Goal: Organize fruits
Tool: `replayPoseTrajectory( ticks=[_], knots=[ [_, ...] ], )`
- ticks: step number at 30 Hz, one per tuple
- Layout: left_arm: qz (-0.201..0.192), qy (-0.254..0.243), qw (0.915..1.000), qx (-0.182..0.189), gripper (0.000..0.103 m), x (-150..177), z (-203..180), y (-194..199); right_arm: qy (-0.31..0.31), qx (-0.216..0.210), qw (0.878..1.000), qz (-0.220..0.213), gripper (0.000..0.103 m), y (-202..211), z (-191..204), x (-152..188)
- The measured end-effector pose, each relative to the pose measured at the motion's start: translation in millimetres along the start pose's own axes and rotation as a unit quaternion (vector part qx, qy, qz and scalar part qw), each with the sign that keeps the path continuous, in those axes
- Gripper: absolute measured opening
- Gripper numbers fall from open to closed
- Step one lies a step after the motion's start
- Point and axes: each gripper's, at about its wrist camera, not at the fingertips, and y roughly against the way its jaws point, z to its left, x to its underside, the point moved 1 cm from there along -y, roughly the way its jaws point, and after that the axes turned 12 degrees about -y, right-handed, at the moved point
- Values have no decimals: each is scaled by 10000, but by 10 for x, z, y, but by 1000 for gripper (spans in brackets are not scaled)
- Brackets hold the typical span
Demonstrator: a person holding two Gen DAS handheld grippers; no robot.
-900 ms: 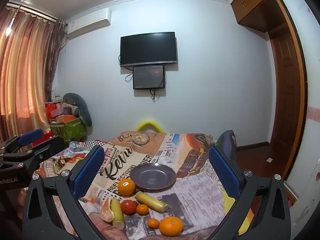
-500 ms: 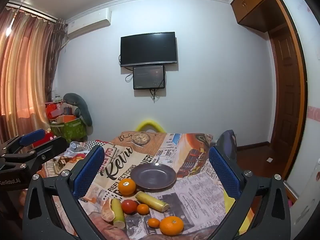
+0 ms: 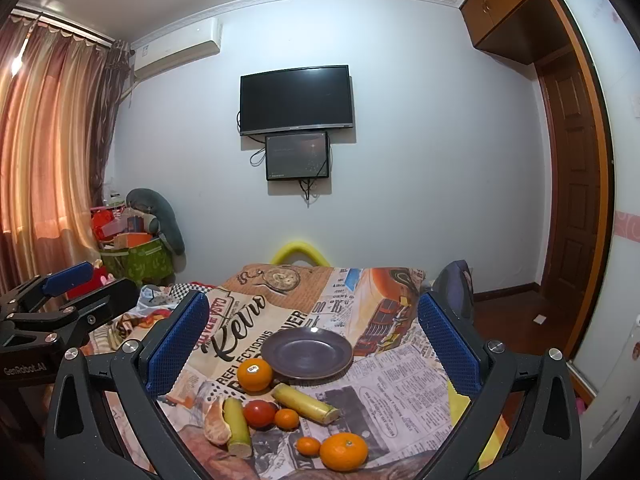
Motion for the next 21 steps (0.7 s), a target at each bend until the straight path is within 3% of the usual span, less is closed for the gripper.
replayPoseTrajectory(
  ticks=[21],
  knots=[
    [-9, -9, 10000, 2, 103, 8, -8, 13, -3, -21, 10000, -58, 103, 68, 16, -19]
  ],
)
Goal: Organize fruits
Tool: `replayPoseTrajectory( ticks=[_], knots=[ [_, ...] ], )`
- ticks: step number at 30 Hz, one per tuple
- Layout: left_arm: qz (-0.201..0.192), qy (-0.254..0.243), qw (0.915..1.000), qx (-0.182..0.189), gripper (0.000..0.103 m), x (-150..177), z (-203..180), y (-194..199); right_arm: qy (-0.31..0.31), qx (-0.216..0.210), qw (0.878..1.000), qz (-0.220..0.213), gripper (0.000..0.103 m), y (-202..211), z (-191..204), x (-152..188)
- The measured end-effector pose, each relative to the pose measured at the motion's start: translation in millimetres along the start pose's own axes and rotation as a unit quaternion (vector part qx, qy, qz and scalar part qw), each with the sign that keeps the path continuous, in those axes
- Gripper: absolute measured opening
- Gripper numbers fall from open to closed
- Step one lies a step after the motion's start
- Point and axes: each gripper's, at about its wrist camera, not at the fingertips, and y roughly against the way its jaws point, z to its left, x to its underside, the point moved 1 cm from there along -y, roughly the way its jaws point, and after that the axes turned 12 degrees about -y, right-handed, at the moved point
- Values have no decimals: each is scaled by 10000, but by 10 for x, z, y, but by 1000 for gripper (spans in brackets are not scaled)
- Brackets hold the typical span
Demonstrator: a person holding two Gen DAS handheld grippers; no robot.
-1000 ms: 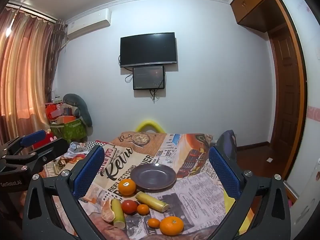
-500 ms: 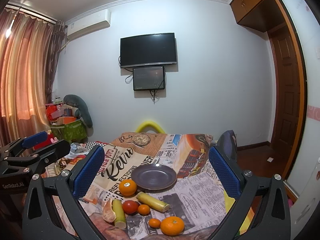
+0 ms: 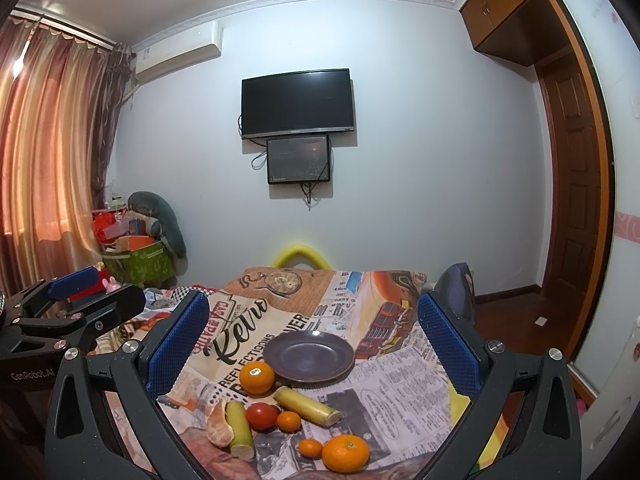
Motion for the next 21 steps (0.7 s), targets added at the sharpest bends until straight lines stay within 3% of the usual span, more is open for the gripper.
replayPoseTrajectory(
  ticks=[21],
  knots=[
    [9, -6, 10000, 4, 103, 9, -5, -14, -16, -14, 10000, -3, 103, 1, 0, -7]
  ],
)
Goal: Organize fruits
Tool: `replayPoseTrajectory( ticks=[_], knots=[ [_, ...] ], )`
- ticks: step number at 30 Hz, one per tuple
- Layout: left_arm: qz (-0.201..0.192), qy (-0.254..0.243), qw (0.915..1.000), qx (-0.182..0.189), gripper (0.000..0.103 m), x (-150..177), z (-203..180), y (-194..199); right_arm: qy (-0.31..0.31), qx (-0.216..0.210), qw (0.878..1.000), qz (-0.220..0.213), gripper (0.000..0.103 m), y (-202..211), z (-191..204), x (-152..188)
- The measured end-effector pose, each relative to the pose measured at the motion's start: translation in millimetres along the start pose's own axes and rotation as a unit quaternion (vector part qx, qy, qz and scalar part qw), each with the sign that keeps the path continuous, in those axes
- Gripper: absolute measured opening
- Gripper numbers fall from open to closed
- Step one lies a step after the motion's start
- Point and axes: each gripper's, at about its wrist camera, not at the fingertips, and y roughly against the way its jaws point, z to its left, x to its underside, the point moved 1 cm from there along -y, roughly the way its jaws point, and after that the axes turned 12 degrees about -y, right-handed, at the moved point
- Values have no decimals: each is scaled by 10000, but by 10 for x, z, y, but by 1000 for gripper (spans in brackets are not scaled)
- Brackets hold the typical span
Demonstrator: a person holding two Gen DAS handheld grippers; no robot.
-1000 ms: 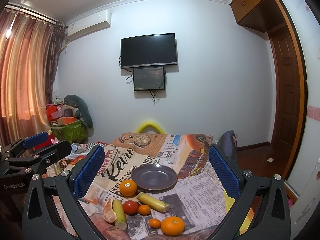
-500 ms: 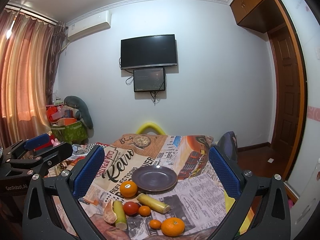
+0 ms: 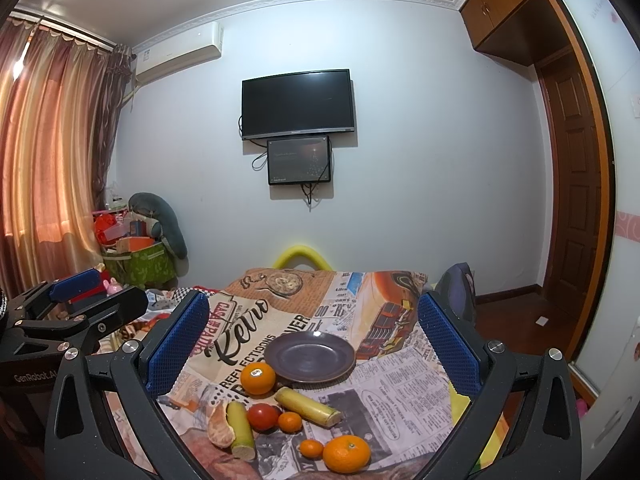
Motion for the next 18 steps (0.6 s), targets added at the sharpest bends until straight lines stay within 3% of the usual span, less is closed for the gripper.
replayPoseTrajectory(
  ticks=[18],
  knots=[
    [7, -9, 10000, 24, 103, 8, -12, -10, -24, -31, 10000, 31, 103, -5, 15, 3]
  ],
)
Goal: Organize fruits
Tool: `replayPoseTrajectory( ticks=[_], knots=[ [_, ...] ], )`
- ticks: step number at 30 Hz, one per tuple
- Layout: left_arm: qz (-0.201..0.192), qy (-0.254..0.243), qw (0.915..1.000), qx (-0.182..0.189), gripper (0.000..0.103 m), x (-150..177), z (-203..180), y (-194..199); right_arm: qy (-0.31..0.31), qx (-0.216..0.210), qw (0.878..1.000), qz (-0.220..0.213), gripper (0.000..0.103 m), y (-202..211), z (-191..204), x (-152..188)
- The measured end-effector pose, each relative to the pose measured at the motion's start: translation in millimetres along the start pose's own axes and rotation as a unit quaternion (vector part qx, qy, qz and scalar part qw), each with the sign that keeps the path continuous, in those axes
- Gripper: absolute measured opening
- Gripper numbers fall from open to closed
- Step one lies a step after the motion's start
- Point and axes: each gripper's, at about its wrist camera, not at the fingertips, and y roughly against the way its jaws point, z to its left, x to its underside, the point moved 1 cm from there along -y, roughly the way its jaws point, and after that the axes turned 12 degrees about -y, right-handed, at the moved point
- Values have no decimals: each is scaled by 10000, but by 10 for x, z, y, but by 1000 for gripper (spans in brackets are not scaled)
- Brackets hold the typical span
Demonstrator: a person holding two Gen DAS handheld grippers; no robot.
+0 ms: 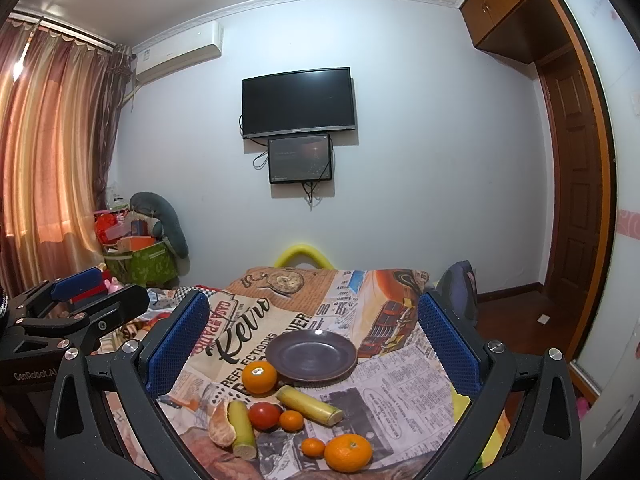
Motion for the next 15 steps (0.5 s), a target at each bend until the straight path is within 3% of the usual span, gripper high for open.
replayPoseTrajectory(
  ticks=[5, 11, 15],
  knots=[
    [52, -5, 10000, 20, 103, 29, 4, -63, -40, 22, 9999, 94, 103, -60, -57, 27],
    [346, -18, 9994, 11, 87, 89, 99, -259, -105, 67, 9993, 363, 102, -190, -187, 109],
    [689, -35, 9976, 33, 79, 185, 200, -474, -136, 206, 9973, 689, 94, -328, -321, 191]
  ],
)
